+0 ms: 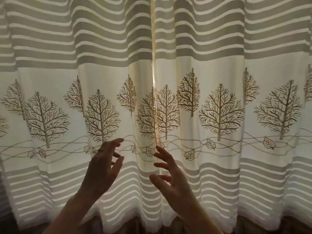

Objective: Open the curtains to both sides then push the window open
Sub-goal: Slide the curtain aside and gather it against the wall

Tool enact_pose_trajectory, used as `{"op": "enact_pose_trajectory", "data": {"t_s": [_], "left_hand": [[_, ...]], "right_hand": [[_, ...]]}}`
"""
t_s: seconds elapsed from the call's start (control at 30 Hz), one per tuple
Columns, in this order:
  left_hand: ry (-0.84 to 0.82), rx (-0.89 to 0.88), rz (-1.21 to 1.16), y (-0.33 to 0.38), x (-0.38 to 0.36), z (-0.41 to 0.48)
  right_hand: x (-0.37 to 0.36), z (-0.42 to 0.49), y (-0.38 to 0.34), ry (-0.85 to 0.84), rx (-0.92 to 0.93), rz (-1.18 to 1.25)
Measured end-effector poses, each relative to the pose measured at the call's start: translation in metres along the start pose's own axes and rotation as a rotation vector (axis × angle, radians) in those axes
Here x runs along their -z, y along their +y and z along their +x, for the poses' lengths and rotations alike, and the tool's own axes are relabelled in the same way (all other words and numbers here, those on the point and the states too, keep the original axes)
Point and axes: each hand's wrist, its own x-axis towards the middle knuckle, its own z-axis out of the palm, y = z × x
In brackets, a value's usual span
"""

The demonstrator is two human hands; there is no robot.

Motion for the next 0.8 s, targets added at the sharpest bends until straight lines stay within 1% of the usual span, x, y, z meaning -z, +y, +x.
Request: {"op": "enact_pose_trajectory", "data": {"t_s": [0.03,0.2,0.3,0.4,0.43,0.53,0.57,0.7,0.8], "left_hand": [[0.012,-0.041,0.036,-0.005,0.002,0.01],[-0.042,-0.187,0.182,-0.009,0.004,0.057],[-0.032,-0.237,0.192,-0.005,0.0,0.078],[-0.005,-0.234,0.169,-0.003,-0.004,0.091],[-0.002,-0.235,0.17,-0.004,-0.005,0.094],[0.008,-0.235,0.2,-0.017,-0.004,0.106],[0.018,-0.224,0.218,-0.021,-0.003,0.109],[0.047,-0.197,0.339,-0.04,-0.002,0.124],[0.055,-0.236,0.479,-0.048,-0.008,0.14]], "right_hand": [[-0.004,0.005,-0.001,-0.007,-0.003,0.01],[-0.028,0.039,0.006,0.043,-0.014,-0.051],[-0.036,0.077,0.022,0.161,0.007,-0.16],[-0.047,0.119,0.039,0.259,-0.042,-0.261],[-0.053,0.131,0.045,0.251,-0.036,-0.275],[-0.078,0.153,0.049,0.103,0.01,-0.277],[-0.085,0.157,0.051,0.095,0.031,-0.284],[-0.091,0.181,0.069,0.207,0.042,-0.343],[-0.099,0.201,0.086,0.193,0.066,-0.313]]}}
